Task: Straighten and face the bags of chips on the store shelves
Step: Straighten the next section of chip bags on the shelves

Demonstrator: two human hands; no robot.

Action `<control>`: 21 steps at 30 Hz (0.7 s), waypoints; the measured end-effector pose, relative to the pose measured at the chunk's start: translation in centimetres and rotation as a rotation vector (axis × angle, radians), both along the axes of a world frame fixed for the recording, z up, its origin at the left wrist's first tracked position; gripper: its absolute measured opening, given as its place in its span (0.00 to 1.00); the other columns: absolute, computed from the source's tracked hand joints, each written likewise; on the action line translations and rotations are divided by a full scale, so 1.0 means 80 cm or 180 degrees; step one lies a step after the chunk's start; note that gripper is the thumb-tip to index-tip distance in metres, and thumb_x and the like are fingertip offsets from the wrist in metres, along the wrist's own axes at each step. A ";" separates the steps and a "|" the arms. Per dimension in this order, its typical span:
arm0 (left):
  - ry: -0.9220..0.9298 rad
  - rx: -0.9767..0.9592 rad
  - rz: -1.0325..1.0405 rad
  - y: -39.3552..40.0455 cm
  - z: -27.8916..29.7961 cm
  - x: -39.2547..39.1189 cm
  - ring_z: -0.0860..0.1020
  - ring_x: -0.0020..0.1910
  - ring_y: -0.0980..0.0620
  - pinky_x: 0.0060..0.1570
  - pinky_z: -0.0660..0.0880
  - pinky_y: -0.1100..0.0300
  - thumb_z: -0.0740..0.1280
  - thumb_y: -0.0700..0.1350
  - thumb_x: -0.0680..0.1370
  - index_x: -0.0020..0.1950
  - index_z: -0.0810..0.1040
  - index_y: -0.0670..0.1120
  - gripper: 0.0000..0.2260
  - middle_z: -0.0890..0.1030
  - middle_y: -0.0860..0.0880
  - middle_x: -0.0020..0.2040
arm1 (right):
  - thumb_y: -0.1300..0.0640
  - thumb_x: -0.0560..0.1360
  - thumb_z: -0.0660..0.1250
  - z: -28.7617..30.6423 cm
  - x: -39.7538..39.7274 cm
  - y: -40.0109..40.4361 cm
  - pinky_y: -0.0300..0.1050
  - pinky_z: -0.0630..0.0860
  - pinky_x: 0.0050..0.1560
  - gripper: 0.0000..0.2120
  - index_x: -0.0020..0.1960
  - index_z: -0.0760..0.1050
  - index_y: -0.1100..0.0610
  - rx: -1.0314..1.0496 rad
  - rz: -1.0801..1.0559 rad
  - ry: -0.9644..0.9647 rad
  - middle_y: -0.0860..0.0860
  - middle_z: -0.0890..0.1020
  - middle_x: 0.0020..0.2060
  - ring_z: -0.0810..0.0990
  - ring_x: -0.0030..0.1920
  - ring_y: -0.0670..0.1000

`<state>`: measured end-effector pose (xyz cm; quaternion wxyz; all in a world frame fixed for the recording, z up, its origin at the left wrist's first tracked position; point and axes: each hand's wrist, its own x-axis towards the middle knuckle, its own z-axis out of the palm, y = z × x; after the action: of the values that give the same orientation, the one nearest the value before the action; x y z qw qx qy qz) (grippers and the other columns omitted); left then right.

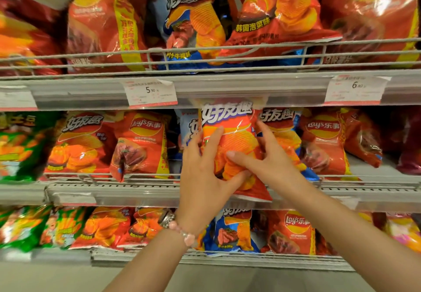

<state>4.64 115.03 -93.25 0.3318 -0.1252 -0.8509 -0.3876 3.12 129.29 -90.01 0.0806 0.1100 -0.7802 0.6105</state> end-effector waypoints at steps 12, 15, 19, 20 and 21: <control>0.0021 0.0011 0.0726 -0.144 0.015 -0.019 0.67 0.65 0.51 0.63 0.63 0.63 0.62 0.64 0.72 0.71 0.68 0.45 0.34 0.72 0.44 0.64 | 0.50 0.60 0.74 0.004 0.003 0.003 0.42 0.81 0.45 0.43 0.73 0.63 0.47 -0.0552 -0.0188 0.0043 0.50 0.80 0.57 0.81 0.53 0.49; -0.0543 0.0064 0.1435 -0.192 0.006 -0.046 0.66 0.67 0.40 0.65 0.64 0.49 0.73 0.62 0.68 0.73 0.63 0.40 0.43 0.69 0.37 0.66 | 0.50 0.58 0.73 0.003 0.003 -0.003 0.37 0.81 0.40 0.43 0.72 0.65 0.48 -0.0614 -0.0109 0.0045 0.50 0.80 0.55 0.82 0.50 0.48; -0.1266 0.0935 0.0955 -0.225 -0.003 -0.062 0.69 0.69 0.44 0.67 0.67 0.48 0.77 0.66 0.59 0.77 0.55 0.47 0.55 0.68 0.43 0.71 | 0.44 0.54 0.77 -0.004 0.003 -0.022 0.43 0.82 0.44 0.47 0.71 0.65 0.46 -0.0604 -0.0034 0.0095 0.46 0.82 0.51 0.83 0.47 0.45; -0.1313 0.1009 0.0867 -0.227 -0.005 -0.063 0.70 0.68 0.45 0.66 0.69 0.49 0.77 0.65 0.59 0.77 0.54 0.48 0.55 0.69 0.45 0.71 | 0.45 0.55 0.76 -0.006 0.003 -0.027 0.45 0.82 0.47 0.46 0.71 0.65 0.46 -0.0560 -0.0046 0.0120 0.46 0.82 0.50 0.83 0.47 0.44; -0.1352 0.1006 0.0836 -0.228 -0.006 -0.063 0.71 0.67 0.46 0.65 0.70 0.50 0.78 0.63 0.60 0.77 0.53 0.48 0.55 0.71 0.46 0.70 | 0.48 0.57 0.75 -0.007 0.004 -0.032 0.45 0.82 0.48 0.44 0.71 0.64 0.46 -0.0496 -0.0061 0.0160 0.47 0.82 0.51 0.83 0.47 0.43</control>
<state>-0.37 96.82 -93.72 0.2089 0.1231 -0.8392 -0.4867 3.48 126.74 -90.55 0.1143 0.1113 -0.7291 0.6655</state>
